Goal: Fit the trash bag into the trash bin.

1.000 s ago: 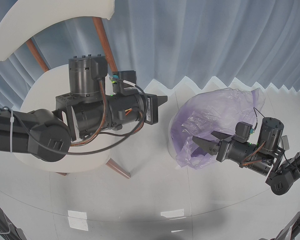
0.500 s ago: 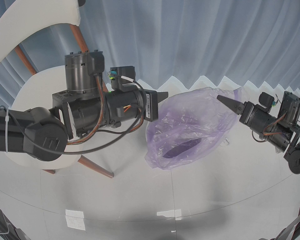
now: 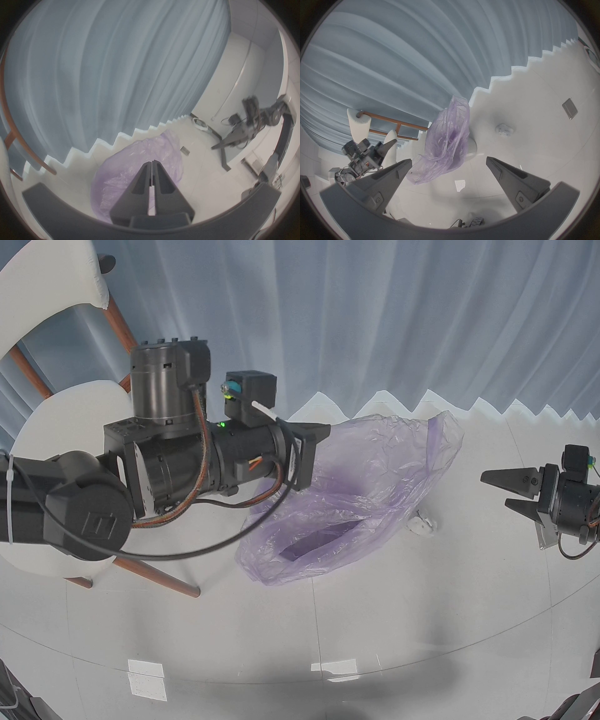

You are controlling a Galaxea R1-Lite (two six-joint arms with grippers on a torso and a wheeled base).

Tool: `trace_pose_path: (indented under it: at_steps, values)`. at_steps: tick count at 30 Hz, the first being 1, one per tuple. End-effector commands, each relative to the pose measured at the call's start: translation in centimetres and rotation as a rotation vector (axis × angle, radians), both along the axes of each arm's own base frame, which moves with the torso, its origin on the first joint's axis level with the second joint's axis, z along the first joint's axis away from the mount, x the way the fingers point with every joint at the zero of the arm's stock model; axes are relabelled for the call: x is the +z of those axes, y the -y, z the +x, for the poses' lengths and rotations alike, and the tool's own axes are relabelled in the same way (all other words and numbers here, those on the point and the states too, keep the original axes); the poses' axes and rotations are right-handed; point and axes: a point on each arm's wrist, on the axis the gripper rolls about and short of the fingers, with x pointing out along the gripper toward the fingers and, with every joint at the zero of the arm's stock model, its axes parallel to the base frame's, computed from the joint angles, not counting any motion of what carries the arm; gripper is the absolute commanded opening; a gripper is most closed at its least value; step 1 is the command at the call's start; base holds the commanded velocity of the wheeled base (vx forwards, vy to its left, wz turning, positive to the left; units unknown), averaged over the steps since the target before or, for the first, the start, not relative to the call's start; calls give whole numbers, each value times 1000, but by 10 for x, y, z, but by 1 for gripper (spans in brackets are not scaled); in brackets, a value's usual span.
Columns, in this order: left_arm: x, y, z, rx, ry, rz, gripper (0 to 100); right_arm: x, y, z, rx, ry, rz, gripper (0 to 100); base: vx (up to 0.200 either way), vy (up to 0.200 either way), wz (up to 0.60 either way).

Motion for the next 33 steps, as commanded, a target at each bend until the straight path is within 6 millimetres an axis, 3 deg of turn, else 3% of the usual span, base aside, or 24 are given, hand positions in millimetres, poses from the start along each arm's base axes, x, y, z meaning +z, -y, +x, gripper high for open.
trace_pose_path:
  at_steps: [1, 3, 6, 10, 18, 19, 29, 33]
  values:
    - [-22, 5, 11, -14, 5, 158, 0, 18, 9, -28, 5, 121, 26, 100, 0, 0, 0]
    - [-26, 6, 15, -33, 11, 175, 0, 18, 8, -28, 7, 120, 25, 100, 0, 0, 0]
    - [-46, 7, 29, -125, 20, 242, 0, 14, 8, -28, 8, 105, 21, 100, 0, 0, 0]
    - [-52, 10, 29, -284, 11, 228, 0, 9, 9, -30, 11, 99, 12, 100, 0, 0, 0]
    - [-45, 7, 24, -284, 15, 243, 0, 3, 9, -33, 21, 97, -15, 100, 0, 0, 0]
    - [-42, 6, 23, -278, 20, 247, 100, 3, 9, -33, 21, 97, -15, 100, 0, 0, 0]
    - [-37, 3, 24, -237, 102, 311, 100, -2, 5, -37, 53, 84, -17, 100, 0, 0, 0]
    - [-51, 3, 42, -242, 142, 391, 100, -2, 1, -38, 81, 86, -17, 100, 0, 0, 0]
